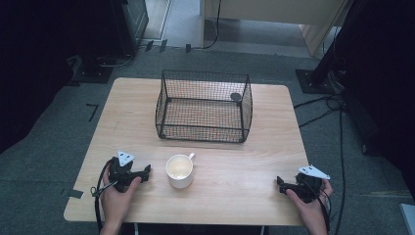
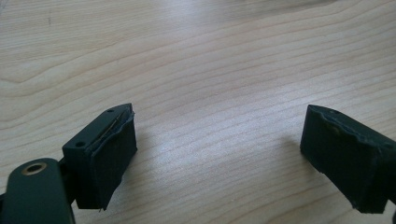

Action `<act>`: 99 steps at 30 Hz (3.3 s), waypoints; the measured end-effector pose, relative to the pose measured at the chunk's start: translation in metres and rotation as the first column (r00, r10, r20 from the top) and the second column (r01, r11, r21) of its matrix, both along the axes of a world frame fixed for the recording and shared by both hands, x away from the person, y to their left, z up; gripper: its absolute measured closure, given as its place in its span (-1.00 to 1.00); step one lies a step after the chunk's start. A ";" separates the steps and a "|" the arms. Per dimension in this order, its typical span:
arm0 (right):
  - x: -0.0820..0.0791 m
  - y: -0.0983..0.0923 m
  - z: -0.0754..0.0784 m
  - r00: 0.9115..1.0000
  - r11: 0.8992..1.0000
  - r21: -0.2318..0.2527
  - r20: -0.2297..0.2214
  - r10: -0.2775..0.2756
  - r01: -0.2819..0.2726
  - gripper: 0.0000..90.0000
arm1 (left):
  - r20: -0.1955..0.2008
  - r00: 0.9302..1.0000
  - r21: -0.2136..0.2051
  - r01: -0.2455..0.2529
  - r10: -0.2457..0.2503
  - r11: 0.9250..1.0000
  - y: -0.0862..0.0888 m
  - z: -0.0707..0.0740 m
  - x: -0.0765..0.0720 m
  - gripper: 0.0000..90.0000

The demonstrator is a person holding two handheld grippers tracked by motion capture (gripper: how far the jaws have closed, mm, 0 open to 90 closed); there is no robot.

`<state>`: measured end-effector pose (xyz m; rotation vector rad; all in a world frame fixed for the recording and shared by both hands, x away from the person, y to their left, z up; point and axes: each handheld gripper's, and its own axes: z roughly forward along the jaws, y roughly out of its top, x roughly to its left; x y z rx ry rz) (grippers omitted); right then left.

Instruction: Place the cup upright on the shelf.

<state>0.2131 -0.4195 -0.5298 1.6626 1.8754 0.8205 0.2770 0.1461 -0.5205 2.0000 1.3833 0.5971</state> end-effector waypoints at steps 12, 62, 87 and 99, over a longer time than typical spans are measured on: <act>-0.013 0.007 0.010 0.992 0.998 0.028 0.115 0.044 -0.048 -0.30 | -0.001 1.000 0.001 -0.003 0.003 1.000 0.000 0.000 0.000 -0.75; 0.045 0.218 0.037 0.749 0.783 0.076 0.361 0.555 -0.617 0.34 | 0.000 1.000 0.001 -0.003 0.003 1.000 0.000 0.000 0.000 -0.75; 0.074 0.257 0.021 0.754 0.773 0.098 0.327 0.569 -0.626 0.59 | 0.000 1.000 0.001 -0.002 0.002 1.000 0.000 0.000 0.000 -0.75; 0.069 0.255 0.022 0.839 0.846 0.154 0.304 0.451 -0.511 0.87 | 0.000 1.000 0.001 -0.003 0.003 1.000 0.000 0.000 0.000 -0.75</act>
